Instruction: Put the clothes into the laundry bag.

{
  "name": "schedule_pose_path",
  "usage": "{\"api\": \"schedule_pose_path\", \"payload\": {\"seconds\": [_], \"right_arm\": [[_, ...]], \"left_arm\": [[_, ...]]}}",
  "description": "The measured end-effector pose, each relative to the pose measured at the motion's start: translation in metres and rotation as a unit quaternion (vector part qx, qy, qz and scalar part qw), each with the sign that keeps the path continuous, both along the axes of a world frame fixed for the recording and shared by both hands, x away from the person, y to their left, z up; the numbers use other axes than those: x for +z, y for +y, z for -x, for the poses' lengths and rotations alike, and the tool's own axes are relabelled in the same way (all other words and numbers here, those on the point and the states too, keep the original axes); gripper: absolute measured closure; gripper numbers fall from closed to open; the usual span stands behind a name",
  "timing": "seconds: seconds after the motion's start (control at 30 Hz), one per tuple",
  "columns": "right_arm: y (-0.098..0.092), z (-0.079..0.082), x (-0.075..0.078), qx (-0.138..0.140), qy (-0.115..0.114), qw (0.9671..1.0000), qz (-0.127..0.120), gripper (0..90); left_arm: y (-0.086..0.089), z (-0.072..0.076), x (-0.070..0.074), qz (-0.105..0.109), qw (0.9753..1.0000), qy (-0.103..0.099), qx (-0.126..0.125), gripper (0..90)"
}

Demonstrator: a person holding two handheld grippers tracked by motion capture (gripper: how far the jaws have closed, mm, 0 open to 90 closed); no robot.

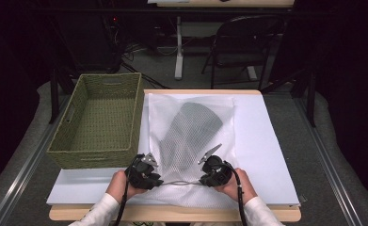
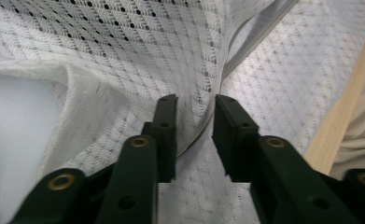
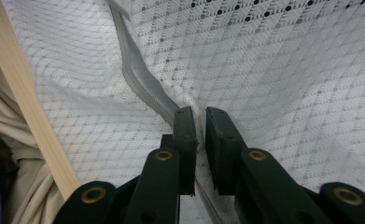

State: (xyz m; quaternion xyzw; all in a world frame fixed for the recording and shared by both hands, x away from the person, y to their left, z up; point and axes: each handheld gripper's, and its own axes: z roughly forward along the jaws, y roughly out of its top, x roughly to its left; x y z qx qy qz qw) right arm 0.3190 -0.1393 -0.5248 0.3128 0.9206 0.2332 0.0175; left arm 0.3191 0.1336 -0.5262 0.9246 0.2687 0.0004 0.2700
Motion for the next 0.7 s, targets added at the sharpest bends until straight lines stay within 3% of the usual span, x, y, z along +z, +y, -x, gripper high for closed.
{"api": "schedule_pose_path", "payload": {"seconds": [0.1,0.2,0.37,0.53,0.67,0.7], "right_arm": [[0.0,0.001,0.003,-0.011,-0.011,0.9995,0.029,72.8],[-0.002,0.002,0.01,-0.015,-0.014,0.9996,0.021,59.7],[-0.006,0.004,0.02,-0.022,-0.021,0.9994,-0.013,36.3],[-0.008,0.007,0.028,-0.02,-0.04,0.9987,-0.024,19.1],[-0.005,0.01,0.032,-0.02,-0.074,0.997,-0.01,12.5],[-0.004,0.011,0.034,-0.02,-0.076,0.9967,-0.019,10.1]], "left_arm": [[0.002,-0.001,0.004,0.008,0.9998,0.005,0.017,52.4],[0.006,-0.001,0.009,0.02,0.9994,0.008,0.026,40.3],[0.016,0.007,0.015,0.038,0.9987,0.01,0.032,24.8],[0.03,0.014,0.019,0.042,0.9978,-0.001,0.051,17.8],[0.043,0.014,0.02,0.051,0.996,0.002,0.073,16.2],[0.045,0.014,0.02,0.05,0.9958,0.002,0.076,16.2]]}}
